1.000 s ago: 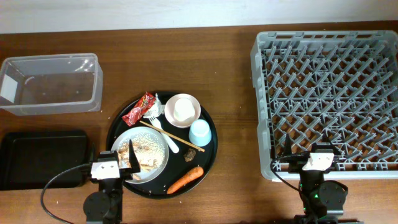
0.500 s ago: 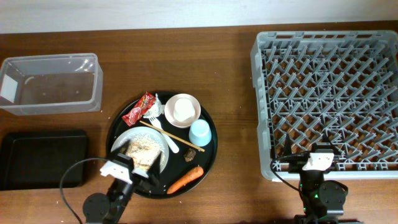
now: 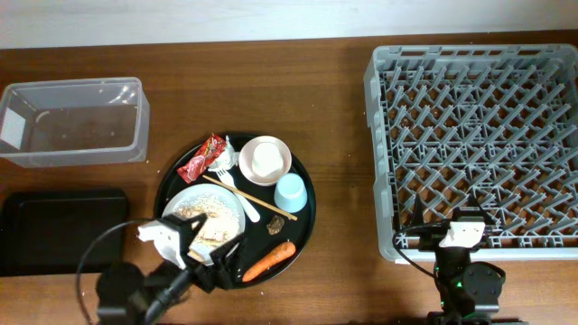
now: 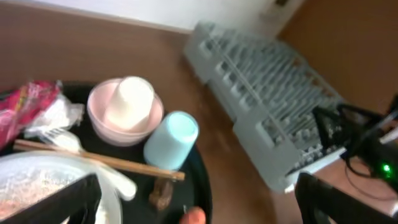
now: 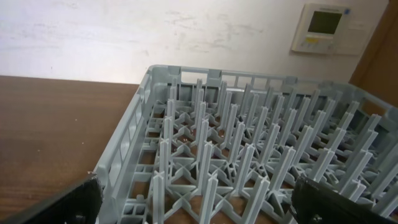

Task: Sort waste into correct bins and load items into the dishwasher rack
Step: 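Move the left gripper over the white plate of rice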

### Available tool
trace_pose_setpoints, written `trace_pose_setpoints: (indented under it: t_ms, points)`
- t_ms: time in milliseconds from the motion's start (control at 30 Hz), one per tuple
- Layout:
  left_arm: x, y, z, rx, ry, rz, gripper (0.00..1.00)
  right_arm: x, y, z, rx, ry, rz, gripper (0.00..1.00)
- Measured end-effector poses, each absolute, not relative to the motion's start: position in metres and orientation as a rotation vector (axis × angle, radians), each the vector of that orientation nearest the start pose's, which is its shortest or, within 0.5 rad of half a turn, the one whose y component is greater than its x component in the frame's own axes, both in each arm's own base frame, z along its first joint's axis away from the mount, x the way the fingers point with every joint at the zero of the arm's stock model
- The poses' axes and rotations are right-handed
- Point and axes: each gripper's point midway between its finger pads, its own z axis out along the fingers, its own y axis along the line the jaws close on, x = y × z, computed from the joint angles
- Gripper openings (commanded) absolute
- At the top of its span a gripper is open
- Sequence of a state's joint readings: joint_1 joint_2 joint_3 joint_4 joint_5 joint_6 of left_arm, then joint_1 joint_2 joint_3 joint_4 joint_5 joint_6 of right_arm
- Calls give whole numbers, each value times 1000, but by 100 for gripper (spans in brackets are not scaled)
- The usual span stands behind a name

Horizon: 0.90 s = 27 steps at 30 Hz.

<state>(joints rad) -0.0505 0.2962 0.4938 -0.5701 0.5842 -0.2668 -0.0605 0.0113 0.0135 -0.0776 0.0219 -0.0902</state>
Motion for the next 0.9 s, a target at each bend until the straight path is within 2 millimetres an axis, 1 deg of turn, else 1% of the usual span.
trace_pose_setpoints:
  t_ms: [67,100,133,200,267,333,400,500,600,633,700,733,767,800,867,900]
  points:
    - [200,-98,222,153,2082,-727,99,245,-19,159,-7,1647,-133,99]
    - [211,-96,224,149,2121,-701,99,245,-19,159,-7,1645,-133,99]
    - [216,-96,223,141,2148,-704,99,245,-19,159,-7,1647,-133,99]
    - [222,-97,214,123,2199,-717,99,245,-19,159,-7,1646,-133,99]
    - [226,-98,200,67,2273,-747,99,245,-19,159,-7,1647,-133,99]
    - [228,-99,195,36,2303,-770,99,245,-19,159,-7,1647,-133,99]
    - [225,-100,184,-11,2363,-804,99,245,-19,159,-8,1647,-134,99]
    - [228,-99,176,-36,2399,-800,99,245,-19,159,-8,1647,-134,99]
    - [229,-96,162,-62,2463,-714,99,245,-19,159,-7,1647,-134,99]
    - [226,-97,150,-72,2523,-660,99,245,-19,159,-8,1647,-134,99]
    - [226,-97,136,-82,2585,-574,99,245,-19,159,-7,1647,-133,99]
    - [226,-99,125,-79,2631,-502,97,245,-19,159,-7,1647,-133,99]
    - [226,-99,117,-87,2660,-450,92,245,-19,159,-7,1647,-134,99]
    - [228,-98,108,-93,2687,-370,92,245,-19,159,-7,1647,-133,99]
    - [231,-102,95,-75,2718,-294,92,245,-19,159,-7,1647,-133,99]
    - [235,-102,90,-64,2719,-247,89,245,-19,159,-7,1646,-133,99]
